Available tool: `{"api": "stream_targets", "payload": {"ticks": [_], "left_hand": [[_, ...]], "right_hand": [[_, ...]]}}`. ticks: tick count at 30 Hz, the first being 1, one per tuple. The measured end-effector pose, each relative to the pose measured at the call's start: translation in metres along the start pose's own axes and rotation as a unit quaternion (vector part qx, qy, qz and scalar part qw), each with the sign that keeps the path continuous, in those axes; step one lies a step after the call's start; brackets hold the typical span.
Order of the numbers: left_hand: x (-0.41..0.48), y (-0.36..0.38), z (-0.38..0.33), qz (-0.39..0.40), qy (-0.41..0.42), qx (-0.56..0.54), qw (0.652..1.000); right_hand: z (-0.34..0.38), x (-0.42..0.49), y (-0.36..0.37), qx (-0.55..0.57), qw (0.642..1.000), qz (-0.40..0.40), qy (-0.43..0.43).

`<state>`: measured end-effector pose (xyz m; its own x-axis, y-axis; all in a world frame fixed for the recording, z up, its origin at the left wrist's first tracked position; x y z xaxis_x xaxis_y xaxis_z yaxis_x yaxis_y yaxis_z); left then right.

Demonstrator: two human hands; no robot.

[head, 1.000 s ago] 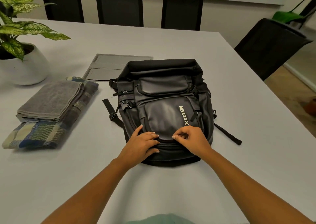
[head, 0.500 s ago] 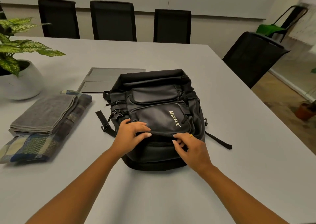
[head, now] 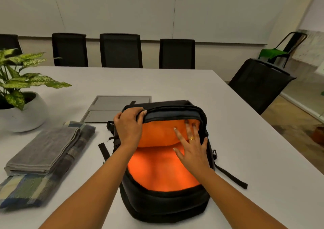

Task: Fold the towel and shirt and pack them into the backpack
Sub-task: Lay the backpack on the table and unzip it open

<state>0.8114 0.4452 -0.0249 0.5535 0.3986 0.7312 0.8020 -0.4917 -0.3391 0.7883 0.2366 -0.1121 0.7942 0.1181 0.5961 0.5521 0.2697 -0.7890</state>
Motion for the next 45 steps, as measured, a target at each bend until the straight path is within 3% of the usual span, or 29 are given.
{"api": "stream_targets", "payload": {"ticks": [6,9,11,19,21,24,30,33,35,39,45], "left_hand": [[-0.006,0.033,-0.009,0.006,0.13,0.047,0.99],[-0.032,0.058,-0.002,0.081,0.216,0.107,0.967],[-0.045,0.076,0.014,0.136,0.23,0.147,0.952],[-0.041,0.133,0.086,0.279,0.154,0.257,0.913],[-0.041,0.138,0.093,0.284,0.132,0.258,0.914],[-0.053,0.134,0.092,0.229,0.089,0.219,0.944],[-0.119,0.113,0.118,0.181,-0.001,0.187,0.966],[-0.127,0.113,0.13,0.185,-0.013,0.201,0.962],[-0.127,0.114,0.129,0.195,-0.013,0.208,0.959],[-0.13,0.113,0.128,0.197,-0.003,0.211,0.957],[-0.134,0.113,0.128,0.197,0.009,0.203,0.959]], "right_hand": [[0.003,0.075,0.029,-0.006,0.998,0.061,0.003],[0.004,0.106,0.043,-0.021,0.995,0.093,0.016],[-0.001,0.121,0.056,-0.036,0.992,0.12,0.01],[-0.022,0.15,0.111,-0.035,0.977,0.212,0.014],[-0.025,0.154,0.121,-0.032,0.97,0.239,0.016],[-0.027,0.158,0.133,-0.024,0.967,0.252,0.021],[-0.023,0.157,0.138,-0.084,0.977,0.196,-0.016],[-0.005,0.165,0.123,-0.109,0.987,0.039,-0.11],[0.01,0.167,0.12,-0.097,0.976,-0.037,-0.193],[0.035,0.175,0.129,-0.084,0.94,-0.019,-0.331],[0.025,0.204,0.151,-0.148,0.94,0.068,-0.299]]}}
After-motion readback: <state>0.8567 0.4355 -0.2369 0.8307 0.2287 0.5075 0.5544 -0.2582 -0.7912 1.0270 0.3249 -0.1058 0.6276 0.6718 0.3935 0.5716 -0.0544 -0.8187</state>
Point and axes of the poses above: each hand's wrist, its own x-axis towards the middle knuckle, its own y-axis out of the palm, z = x × y, the point moved 6 cm from there along x, towards the middle knuckle, and after that the axes turned 12 degrees about -z, right-handed, at the moved point
